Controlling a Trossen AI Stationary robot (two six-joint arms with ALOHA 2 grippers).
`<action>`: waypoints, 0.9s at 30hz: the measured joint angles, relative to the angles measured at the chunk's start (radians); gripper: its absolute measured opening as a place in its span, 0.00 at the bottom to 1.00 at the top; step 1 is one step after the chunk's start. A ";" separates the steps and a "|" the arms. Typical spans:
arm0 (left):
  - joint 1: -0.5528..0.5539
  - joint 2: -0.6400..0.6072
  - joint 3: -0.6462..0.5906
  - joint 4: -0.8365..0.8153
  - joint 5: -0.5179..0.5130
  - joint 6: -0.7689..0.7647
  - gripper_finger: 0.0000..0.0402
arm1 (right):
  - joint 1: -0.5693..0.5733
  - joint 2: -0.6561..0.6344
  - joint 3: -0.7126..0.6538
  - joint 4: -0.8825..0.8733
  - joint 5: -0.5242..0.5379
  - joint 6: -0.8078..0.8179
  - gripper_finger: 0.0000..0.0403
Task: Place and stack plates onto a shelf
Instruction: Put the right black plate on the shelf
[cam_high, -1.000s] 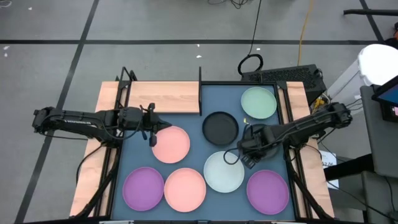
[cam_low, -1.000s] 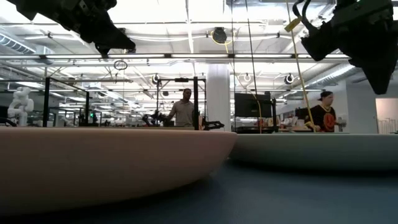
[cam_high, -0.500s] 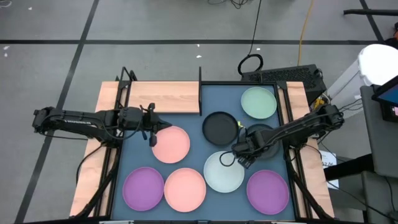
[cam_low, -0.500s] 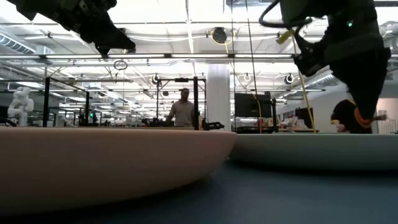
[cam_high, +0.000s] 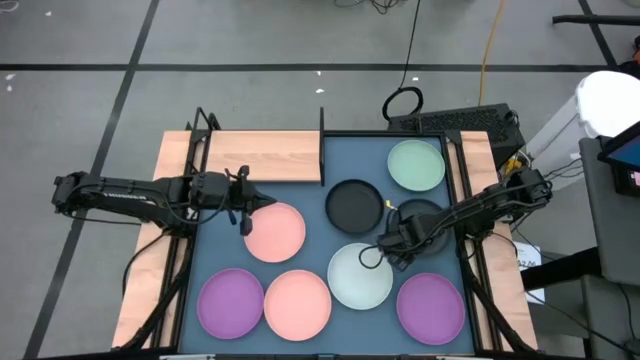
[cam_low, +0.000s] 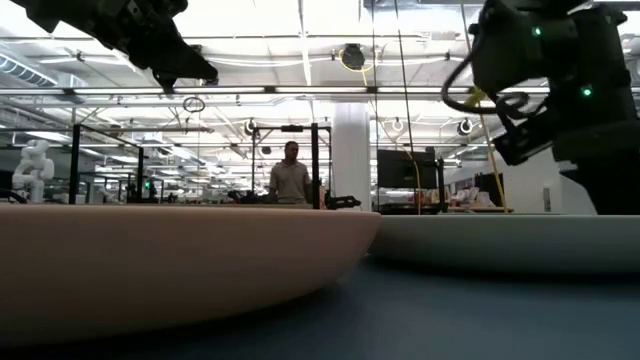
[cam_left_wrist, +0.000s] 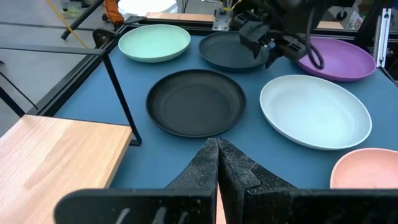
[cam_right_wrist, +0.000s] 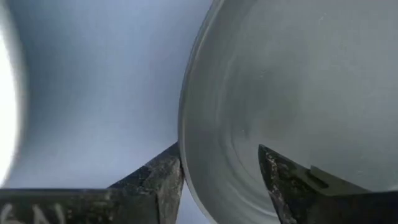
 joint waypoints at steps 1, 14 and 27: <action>0.000 0.000 0.000 0.000 0.000 0.000 0.01 | 0.000 0.000 -0.005 -0.001 -0.001 -0.002 0.43; 0.000 0.000 0.000 0.000 0.000 0.000 0.01 | 0.000 -0.001 0.004 -0.048 -0.056 -0.050 0.11; 0.000 0.000 0.000 0.036 0.000 0.006 0.01 | 0.000 -0.086 0.211 -0.279 -0.075 -0.079 0.01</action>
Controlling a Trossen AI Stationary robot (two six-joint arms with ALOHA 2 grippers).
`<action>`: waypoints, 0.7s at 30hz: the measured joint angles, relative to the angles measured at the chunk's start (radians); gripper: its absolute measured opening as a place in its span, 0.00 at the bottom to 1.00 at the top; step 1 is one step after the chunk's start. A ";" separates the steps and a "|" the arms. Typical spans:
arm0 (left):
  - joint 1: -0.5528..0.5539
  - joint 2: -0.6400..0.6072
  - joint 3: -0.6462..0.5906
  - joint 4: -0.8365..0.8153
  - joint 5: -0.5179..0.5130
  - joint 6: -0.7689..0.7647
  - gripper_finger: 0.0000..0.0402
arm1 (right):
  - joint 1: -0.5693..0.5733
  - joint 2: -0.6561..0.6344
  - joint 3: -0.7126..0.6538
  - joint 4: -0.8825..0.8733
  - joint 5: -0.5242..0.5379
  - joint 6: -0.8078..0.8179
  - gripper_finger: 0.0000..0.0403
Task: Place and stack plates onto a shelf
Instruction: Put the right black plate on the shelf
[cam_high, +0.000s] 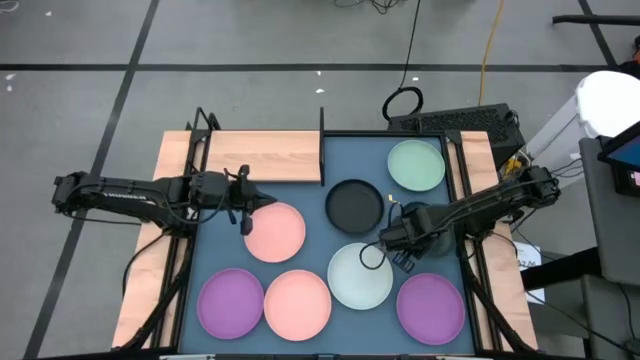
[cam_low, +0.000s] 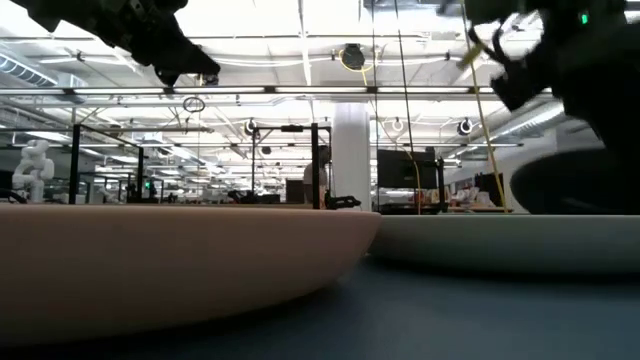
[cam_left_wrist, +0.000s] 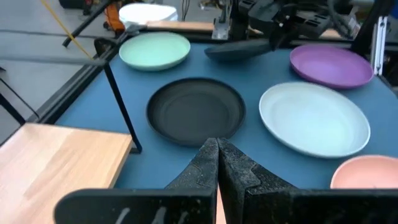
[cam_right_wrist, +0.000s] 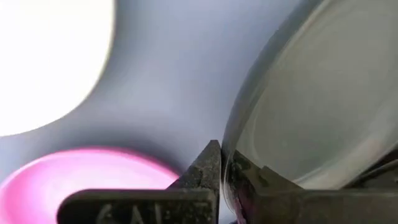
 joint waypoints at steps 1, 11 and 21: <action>0.000 0.000 0.000 0.011 -0.001 0.000 0.01 | 0.000 -0.007 0.023 -0.020 0.007 0.000 0.01; 0.000 0.000 0.000 0.067 -0.002 0.044 0.05 | 0.021 -0.021 0.291 -0.191 0.077 -0.070 0.00; -0.003 0.000 0.000 0.068 -0.020 0.086 0.05 | 0.042 -0.017 0.412 -0.188 0.091 -0.285 0.00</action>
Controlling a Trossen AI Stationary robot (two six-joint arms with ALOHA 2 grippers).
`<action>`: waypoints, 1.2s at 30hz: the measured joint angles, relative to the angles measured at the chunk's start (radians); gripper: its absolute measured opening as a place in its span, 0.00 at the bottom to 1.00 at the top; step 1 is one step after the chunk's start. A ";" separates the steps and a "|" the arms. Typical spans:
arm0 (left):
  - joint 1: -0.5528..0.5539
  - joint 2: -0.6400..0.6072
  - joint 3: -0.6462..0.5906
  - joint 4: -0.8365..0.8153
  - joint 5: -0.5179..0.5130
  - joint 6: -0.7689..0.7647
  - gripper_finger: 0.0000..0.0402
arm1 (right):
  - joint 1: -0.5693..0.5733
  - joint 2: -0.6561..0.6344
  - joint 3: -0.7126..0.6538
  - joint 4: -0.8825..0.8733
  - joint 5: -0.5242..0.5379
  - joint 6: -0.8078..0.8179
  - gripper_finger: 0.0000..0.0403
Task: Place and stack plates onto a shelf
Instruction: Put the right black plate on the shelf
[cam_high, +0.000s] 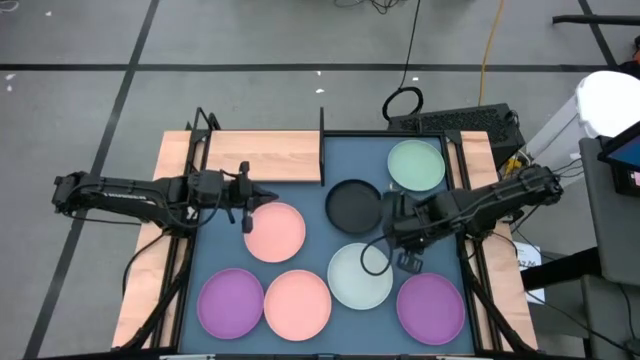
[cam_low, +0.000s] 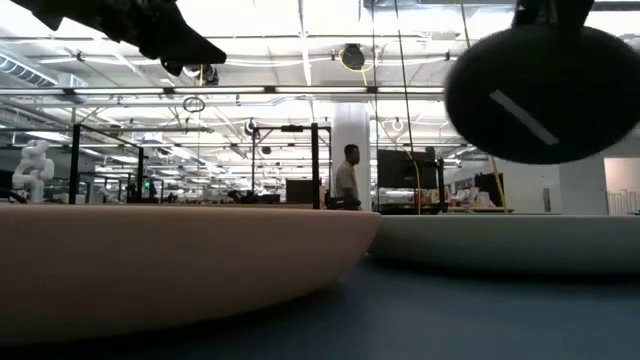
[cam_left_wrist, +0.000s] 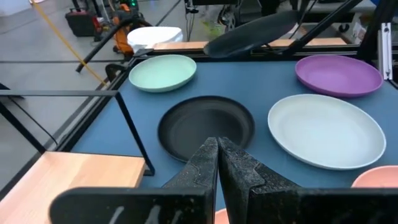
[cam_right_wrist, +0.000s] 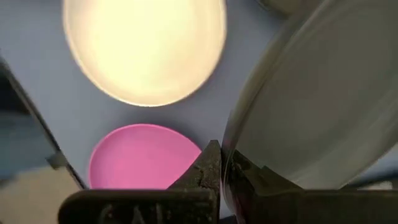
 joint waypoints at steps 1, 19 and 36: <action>-0.004 0.000 0.000 0.000 0.006 0.000 0.05 | 0.003 0.000 0.000 0.022 0.019 -0.039 0.00; -0.156 0.000 0.000 0.108 0.021 0.075 0.06 | 0.100 0.001 -0.076 0.436 0.251 -0.696 0.00; -0.358 0.139 0.044 0.156 -0.120 0.119 0.36 | 0.146 0.001 -0.337 0.812 0.253 -1.363 0.01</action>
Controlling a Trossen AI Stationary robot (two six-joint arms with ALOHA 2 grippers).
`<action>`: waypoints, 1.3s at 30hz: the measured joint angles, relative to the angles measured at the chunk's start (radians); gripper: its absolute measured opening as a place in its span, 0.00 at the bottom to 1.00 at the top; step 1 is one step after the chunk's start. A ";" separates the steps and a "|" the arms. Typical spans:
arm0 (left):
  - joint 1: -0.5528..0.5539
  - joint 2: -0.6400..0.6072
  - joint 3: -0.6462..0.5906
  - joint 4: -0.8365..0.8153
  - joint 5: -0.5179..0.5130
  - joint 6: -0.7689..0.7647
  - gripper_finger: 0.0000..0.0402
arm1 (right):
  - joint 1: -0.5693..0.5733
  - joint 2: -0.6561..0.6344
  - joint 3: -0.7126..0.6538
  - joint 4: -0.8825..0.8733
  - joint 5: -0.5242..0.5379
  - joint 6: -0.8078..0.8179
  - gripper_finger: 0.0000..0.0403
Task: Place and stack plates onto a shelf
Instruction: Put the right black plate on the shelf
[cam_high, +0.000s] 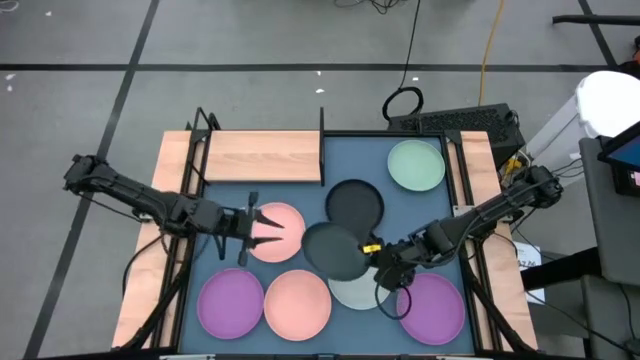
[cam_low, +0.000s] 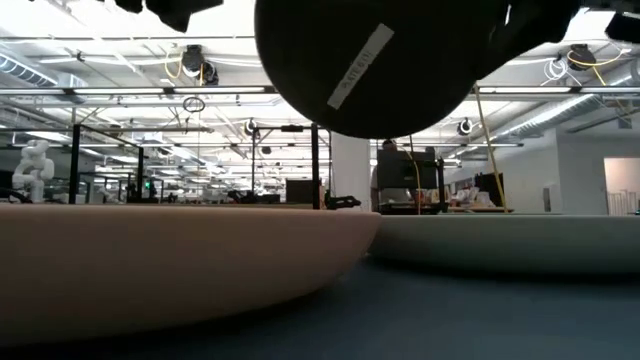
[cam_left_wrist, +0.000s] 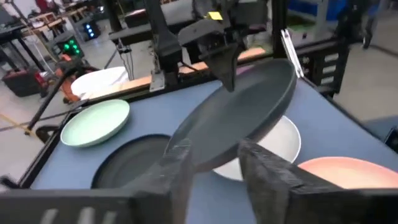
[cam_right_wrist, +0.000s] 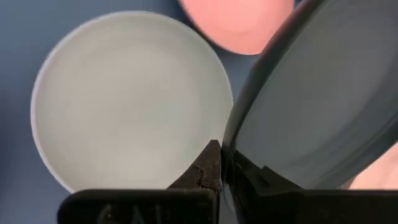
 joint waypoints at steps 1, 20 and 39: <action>-0.012 0.021 0.010 0.003 -0.012 0.014 0.40 | 0.000 0.000 -0.006 0.013 -0.001 -0.026 0.01; -0.175 0.364 0.265 -0.139 -0.212 0.137 0.53 | 0.000 0.000 -0.023 0.059 -0.005 -0.142 0.01; -0.166 0.424 0.265 -0.092 0.009 0.185 0.48 | 0.000 0.000 -0.022 0.126 -0.168 -0.267 0.01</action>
